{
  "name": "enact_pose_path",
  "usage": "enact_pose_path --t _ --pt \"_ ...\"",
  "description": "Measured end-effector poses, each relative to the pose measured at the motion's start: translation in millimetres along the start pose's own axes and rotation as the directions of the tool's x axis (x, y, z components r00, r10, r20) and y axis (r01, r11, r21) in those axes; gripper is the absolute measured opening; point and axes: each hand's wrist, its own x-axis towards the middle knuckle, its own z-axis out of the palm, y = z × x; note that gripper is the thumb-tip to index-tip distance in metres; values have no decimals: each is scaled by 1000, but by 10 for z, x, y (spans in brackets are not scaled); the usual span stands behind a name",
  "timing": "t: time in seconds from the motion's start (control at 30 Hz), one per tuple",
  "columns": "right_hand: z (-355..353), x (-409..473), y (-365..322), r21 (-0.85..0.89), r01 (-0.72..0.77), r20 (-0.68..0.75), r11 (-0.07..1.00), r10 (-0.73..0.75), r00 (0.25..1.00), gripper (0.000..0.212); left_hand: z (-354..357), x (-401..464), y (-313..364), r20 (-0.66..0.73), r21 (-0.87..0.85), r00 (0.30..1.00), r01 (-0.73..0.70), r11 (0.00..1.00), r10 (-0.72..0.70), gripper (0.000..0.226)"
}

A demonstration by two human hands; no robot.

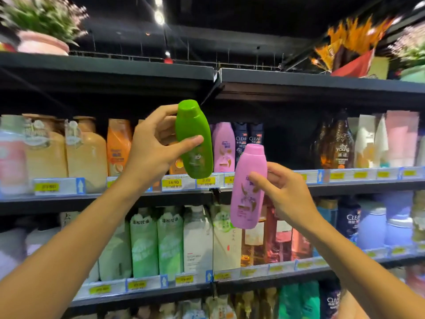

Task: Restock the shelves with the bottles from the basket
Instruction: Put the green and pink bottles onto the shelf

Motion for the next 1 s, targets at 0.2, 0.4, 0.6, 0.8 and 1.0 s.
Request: enact_pose_path --t 0.2,0.4,0.6,0.8,1.0 --pt "-57 174 -19 18 65 55 998 -66 996 26 152 197 -96 -34 114 997 -64 991 68 58" --pt "-194 207 54 57 93 60 994 -96 994 26 274 259 -402 -13 226 1000 0 974 3 57" --pt "-277 233 140 95 80 67 992 -87 994 31 339 279 -661 8 282 990 135 950 -143 57" --pt "-304 263 242 125 66 89 990 -77 993 29 400 300 -740 -16 300 977 209 931 -214 53" --pt "-284 286 305 145 59 96 988 -74 993 32 479 236 -754 19 508 972 194 839 -236 86"
